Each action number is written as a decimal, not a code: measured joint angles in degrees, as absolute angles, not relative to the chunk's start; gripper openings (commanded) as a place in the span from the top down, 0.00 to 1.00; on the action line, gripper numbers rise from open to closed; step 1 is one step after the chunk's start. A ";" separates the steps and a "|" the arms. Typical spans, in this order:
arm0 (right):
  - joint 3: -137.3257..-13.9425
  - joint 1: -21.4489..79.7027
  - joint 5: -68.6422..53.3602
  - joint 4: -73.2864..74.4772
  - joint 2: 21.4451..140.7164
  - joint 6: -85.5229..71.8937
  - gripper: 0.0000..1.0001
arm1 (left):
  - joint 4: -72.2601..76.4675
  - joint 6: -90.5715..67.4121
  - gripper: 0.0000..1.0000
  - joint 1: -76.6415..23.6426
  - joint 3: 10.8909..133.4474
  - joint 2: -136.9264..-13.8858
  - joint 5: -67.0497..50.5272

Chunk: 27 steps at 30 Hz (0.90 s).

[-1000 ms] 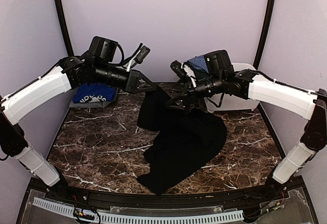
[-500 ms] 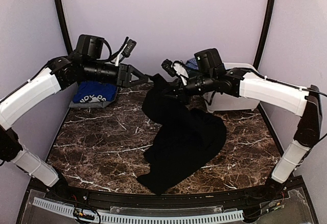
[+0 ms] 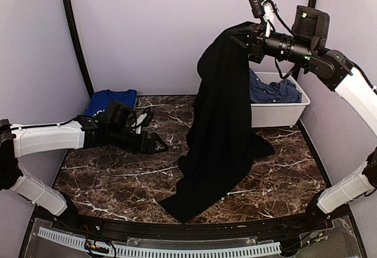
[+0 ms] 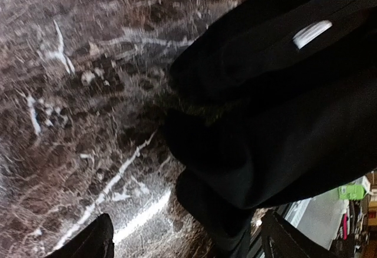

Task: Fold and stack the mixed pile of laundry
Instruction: Pick up the crumpled T-shirt from the center of the board.

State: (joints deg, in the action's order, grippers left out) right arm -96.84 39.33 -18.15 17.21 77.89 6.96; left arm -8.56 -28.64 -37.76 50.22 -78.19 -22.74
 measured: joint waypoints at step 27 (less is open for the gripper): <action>-101.47 39.33 -6.46 24.25 74.78 3.95 1.00 | 12.05 -23.35 0.45 -53.87 51.51 -90.13 6.15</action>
